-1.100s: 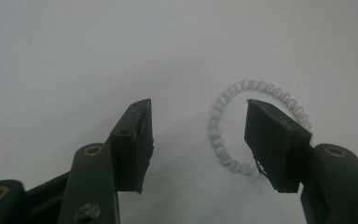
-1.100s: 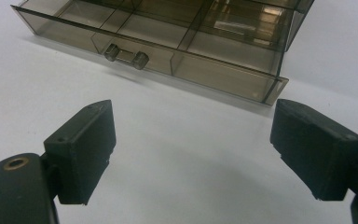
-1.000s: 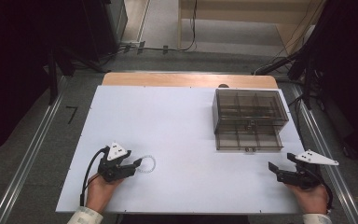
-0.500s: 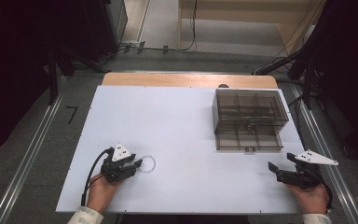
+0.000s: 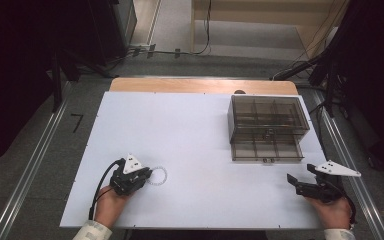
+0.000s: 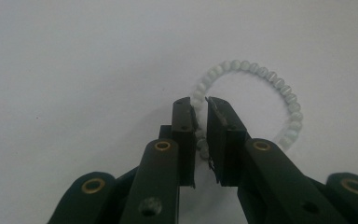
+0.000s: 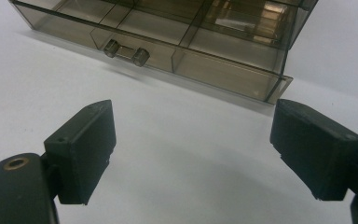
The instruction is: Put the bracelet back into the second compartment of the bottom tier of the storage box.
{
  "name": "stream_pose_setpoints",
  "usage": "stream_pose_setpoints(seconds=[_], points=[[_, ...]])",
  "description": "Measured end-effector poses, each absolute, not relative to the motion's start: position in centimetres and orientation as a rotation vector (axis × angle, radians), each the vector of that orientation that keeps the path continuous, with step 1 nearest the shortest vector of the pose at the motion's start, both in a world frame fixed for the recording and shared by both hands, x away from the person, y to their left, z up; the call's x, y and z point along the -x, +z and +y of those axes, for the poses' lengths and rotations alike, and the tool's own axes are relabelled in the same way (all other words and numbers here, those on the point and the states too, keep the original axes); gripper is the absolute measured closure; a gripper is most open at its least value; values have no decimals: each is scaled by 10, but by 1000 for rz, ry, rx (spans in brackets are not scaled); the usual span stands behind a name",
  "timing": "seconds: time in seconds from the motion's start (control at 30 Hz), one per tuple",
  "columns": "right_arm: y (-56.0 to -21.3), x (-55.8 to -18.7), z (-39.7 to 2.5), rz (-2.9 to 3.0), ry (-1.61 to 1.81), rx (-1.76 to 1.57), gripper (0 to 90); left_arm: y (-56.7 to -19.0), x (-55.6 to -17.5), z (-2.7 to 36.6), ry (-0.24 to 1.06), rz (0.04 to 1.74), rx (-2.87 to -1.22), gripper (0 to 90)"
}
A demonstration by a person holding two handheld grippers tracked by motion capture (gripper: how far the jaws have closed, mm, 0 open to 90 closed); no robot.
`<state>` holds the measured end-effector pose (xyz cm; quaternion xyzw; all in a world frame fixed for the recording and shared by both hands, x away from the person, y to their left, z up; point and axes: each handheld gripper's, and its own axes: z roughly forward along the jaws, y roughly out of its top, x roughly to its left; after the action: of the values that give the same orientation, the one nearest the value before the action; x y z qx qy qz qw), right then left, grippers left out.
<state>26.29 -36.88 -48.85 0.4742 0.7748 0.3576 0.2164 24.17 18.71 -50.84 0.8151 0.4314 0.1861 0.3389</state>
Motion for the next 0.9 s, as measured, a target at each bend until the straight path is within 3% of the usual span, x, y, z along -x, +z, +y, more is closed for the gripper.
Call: stream_pose_setpoints(seconds=[0.9], points=[[-488,-266,-364,2160,991,-1302,126,-507,-243,185,480,1160,-2106,873]])
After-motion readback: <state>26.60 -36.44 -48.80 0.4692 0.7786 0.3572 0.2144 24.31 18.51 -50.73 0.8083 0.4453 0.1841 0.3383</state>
